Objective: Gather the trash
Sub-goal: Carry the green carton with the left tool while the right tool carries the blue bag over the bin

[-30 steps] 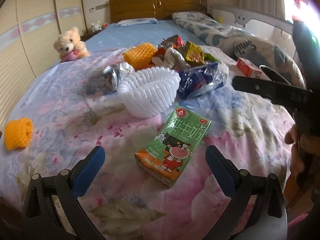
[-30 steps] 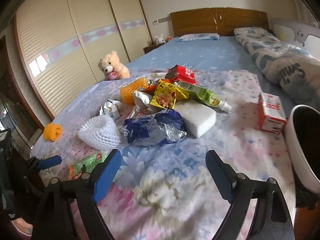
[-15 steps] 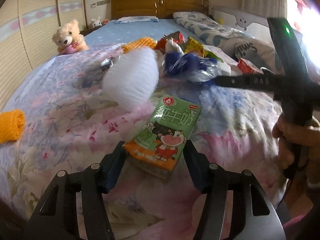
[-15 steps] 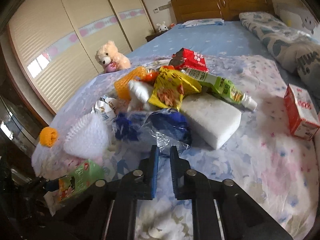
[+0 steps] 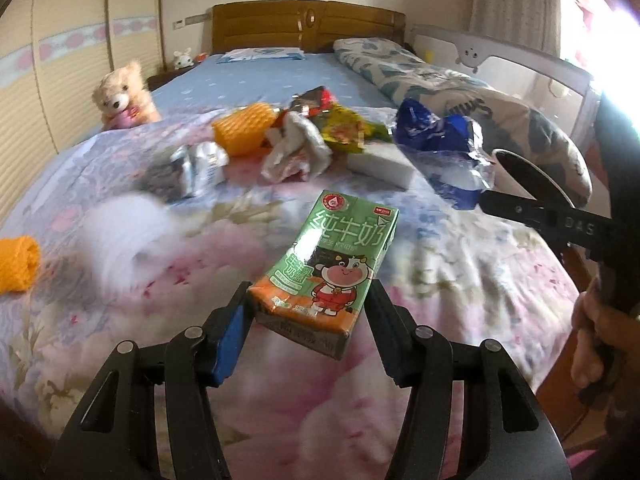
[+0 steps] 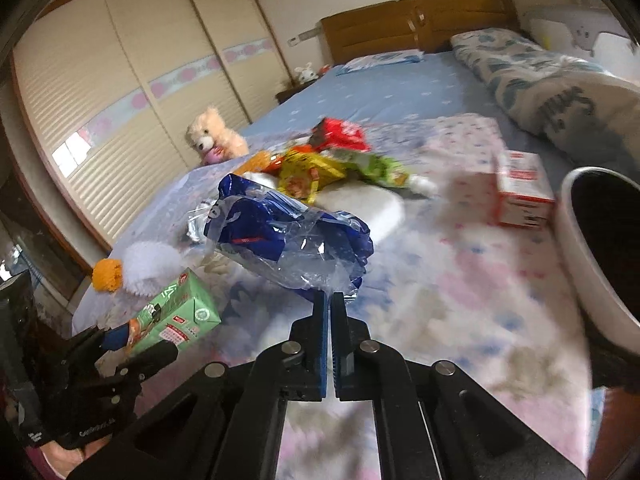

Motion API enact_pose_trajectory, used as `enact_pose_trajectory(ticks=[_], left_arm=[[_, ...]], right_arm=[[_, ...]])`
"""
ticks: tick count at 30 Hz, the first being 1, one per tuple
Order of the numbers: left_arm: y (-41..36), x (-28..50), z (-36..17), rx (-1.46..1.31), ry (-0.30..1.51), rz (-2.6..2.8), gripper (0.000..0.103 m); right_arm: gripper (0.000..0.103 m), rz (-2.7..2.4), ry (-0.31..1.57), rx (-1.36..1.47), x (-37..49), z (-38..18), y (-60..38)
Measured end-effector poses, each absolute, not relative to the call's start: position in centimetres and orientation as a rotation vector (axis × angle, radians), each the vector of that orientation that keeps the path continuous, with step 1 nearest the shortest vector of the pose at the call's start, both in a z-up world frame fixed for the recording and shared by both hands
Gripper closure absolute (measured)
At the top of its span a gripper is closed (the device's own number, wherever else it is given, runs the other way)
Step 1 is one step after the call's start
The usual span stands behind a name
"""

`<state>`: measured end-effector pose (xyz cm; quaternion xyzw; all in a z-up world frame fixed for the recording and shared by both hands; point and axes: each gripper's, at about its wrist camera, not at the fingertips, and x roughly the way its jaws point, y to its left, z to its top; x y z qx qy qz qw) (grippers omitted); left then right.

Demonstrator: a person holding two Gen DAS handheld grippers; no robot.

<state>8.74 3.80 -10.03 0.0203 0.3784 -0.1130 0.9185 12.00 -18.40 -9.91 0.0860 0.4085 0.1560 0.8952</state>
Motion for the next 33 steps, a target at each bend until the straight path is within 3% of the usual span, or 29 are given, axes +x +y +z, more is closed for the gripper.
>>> enact_pose_trajectory(ticks=[33], left_arm=[[-16.1,12.3,-6.7,0.224,0.712,-0.518,0.047]], right_arm=[[0.102,-0.058,0.754,0.240,6.3,-6.8,-36.8]])
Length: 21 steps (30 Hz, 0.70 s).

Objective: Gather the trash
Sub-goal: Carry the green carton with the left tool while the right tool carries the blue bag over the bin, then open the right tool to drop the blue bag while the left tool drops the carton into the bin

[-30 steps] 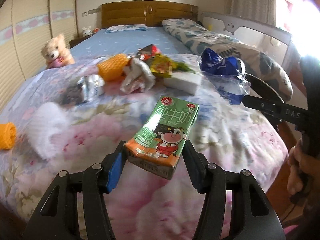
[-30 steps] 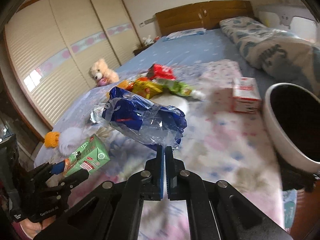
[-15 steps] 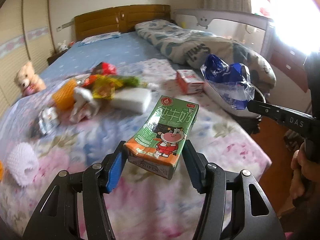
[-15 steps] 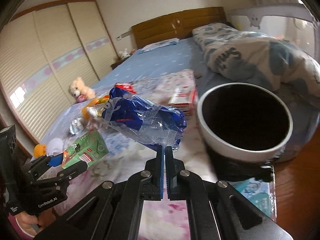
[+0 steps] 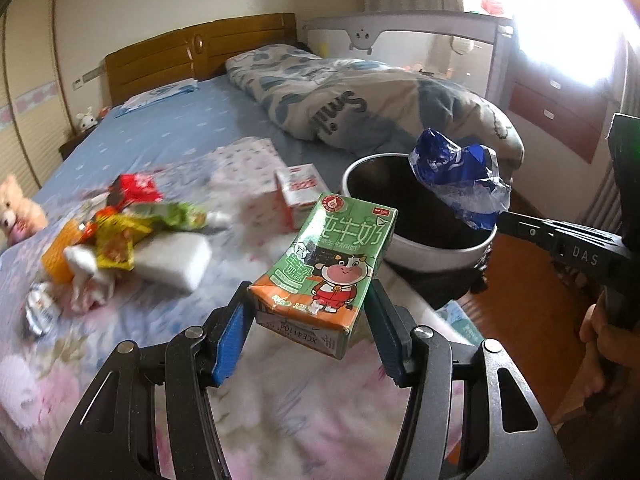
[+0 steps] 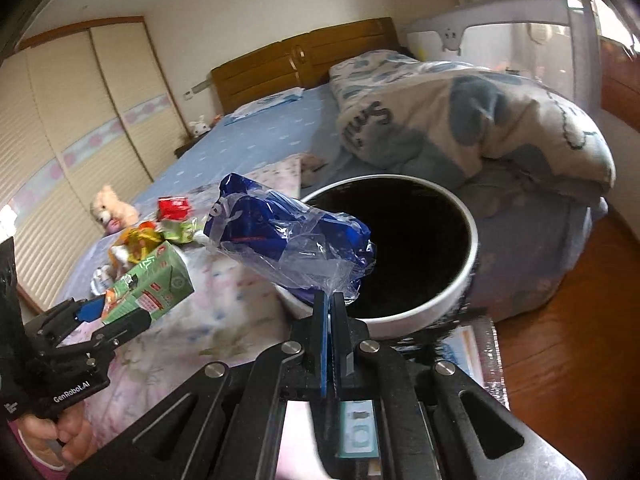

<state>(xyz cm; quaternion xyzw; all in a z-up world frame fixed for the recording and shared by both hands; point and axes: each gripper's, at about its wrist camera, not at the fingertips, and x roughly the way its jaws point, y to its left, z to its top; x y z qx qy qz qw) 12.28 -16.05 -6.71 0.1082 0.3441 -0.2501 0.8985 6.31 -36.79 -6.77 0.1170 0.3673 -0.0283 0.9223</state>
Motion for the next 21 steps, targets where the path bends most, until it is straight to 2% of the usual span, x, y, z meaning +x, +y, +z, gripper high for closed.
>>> enact_pose_trajectory(ticks=[21], left_arm=[[-23.5,16.5,-6.7,0.256,0.731,-0.562,0.047]], right_arm=[[0.102,-0.127,0.792,0.236,8.6,-7.0,-41.8]])
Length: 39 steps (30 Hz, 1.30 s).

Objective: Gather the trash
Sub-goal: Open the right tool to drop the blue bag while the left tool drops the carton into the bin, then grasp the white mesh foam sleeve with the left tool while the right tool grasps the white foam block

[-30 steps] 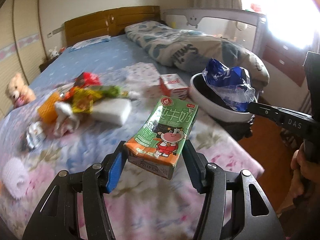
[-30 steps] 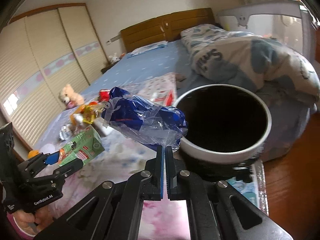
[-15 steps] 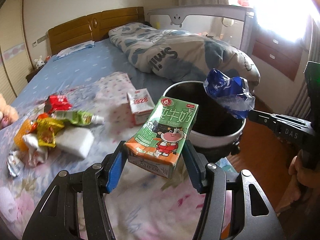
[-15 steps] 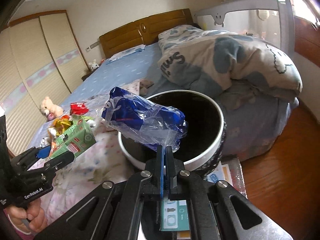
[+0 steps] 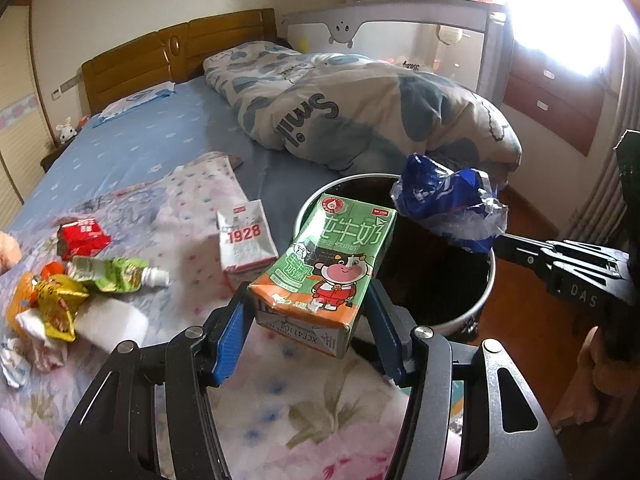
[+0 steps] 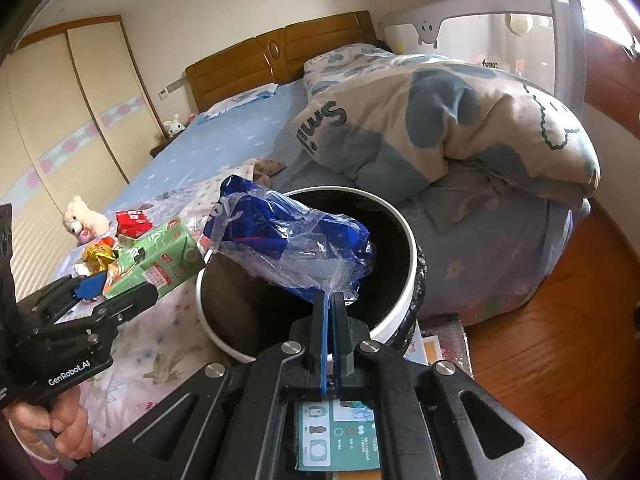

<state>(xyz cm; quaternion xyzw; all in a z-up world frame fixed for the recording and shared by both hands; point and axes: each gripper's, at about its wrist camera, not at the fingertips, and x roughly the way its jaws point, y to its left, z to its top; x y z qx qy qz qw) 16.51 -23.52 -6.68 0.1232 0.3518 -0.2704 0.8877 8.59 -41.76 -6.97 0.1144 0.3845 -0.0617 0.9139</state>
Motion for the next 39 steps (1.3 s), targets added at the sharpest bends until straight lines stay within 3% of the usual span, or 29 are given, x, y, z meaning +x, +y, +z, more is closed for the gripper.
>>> enact_pose_trajectory(ticks=[13,17,19,21,26,32,39], left_arm=[[-25.5,17.9,-7.5,0.259,0.754,-0.587,0.046],[-25.3,17.9,-7.6,0.243,0.767,-0.589,0.024],[-24.8,17.7,-7.6,0.237,0.764,-0.581,0.022],[-24.0,17.4,-7.6,0.225,0.766,-0.569,0.022],[-21.3,16.9,-7.7,0.180,0.781,-0.522,0.019],[-17.0,16.3,-8.3,0.127,0.801,-0.440,0.018],[-10.8,14.9,-8.9,0.076,0.807,-0.319,0.018]], right_arm=[[0.101,-0.146,0.822,0.205,10.1,-7.3,-42.6],[0.095,-0.147,0.824,0.209,10.5,-7.3,-42.8],[0.081,-0.145,0.824,0.231,10.6,-7.4,-43.1],[0.052,-0.146,0.814,0.248,10.4,-7.4,-43.2],[0.039,-0.142,0.772,0.265,9.9,-6.9,-42.4],[0.031,-0.095,0.745,0.278,10.1,-6.3,-40.3],[0.030,0.017,0.762,0.266,11.0,-6.6,-35.3]])
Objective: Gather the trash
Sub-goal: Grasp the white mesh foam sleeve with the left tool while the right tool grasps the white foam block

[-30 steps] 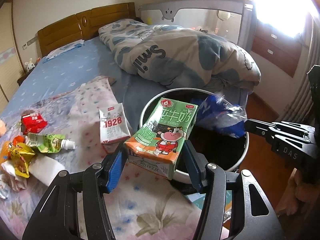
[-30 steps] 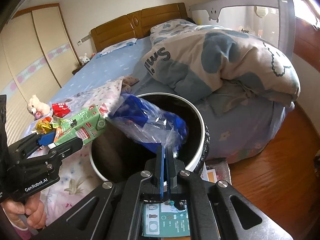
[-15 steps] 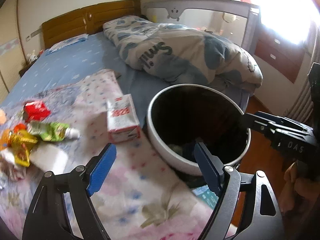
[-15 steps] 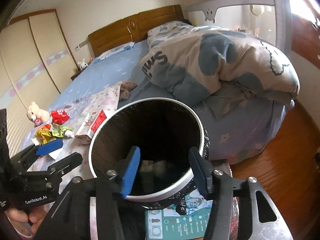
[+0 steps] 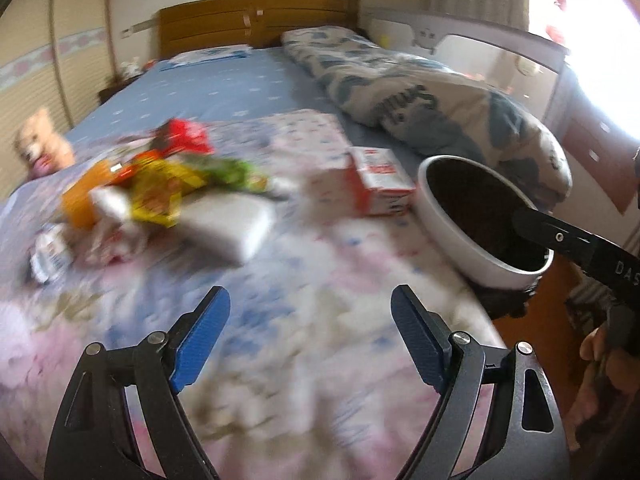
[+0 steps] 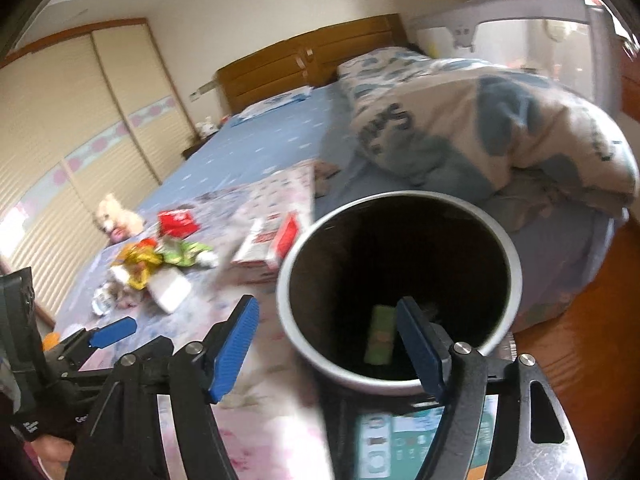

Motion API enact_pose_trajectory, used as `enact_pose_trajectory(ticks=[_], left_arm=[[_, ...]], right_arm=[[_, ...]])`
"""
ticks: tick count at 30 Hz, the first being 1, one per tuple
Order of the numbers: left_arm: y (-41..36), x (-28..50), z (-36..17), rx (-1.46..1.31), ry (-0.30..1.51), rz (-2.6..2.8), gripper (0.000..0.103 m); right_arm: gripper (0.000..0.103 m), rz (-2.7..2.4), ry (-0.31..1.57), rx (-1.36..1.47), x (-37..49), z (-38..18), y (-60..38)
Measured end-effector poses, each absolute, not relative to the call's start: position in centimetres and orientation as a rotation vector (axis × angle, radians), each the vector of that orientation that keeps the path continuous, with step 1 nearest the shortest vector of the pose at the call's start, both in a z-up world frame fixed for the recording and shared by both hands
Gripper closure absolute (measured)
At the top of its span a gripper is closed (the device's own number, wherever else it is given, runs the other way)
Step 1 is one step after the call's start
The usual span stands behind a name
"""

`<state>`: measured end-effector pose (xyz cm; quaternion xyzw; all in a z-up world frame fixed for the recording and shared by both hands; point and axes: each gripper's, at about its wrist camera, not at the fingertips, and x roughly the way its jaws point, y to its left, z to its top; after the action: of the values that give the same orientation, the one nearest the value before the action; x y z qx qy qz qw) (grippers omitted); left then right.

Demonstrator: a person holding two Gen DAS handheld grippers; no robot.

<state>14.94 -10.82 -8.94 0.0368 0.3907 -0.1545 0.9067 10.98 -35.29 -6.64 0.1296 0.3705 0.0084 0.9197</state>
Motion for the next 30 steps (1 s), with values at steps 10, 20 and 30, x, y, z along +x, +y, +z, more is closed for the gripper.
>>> enact_pose_trajectory(ticks=[10,20,30], left_arm=[[-3.4,13.3,-9.7,-0.006,0.819,-0.184,0.018],[1.7,11.7,-10.0,-0.047,0.806,-0.046,0.018],[5.7,10.4,-10.7,-0.078,0.823,0.049,0.018]], right_arm=[[0.025,0.174,0.791,0.237,12.1,-7.6,-28.1],[0.017,0.273,0.814,0.216,13.3,-8.3,-23.6],[0.016,0.366,0.855,0.167,15.0,-9.8,-19.6]])
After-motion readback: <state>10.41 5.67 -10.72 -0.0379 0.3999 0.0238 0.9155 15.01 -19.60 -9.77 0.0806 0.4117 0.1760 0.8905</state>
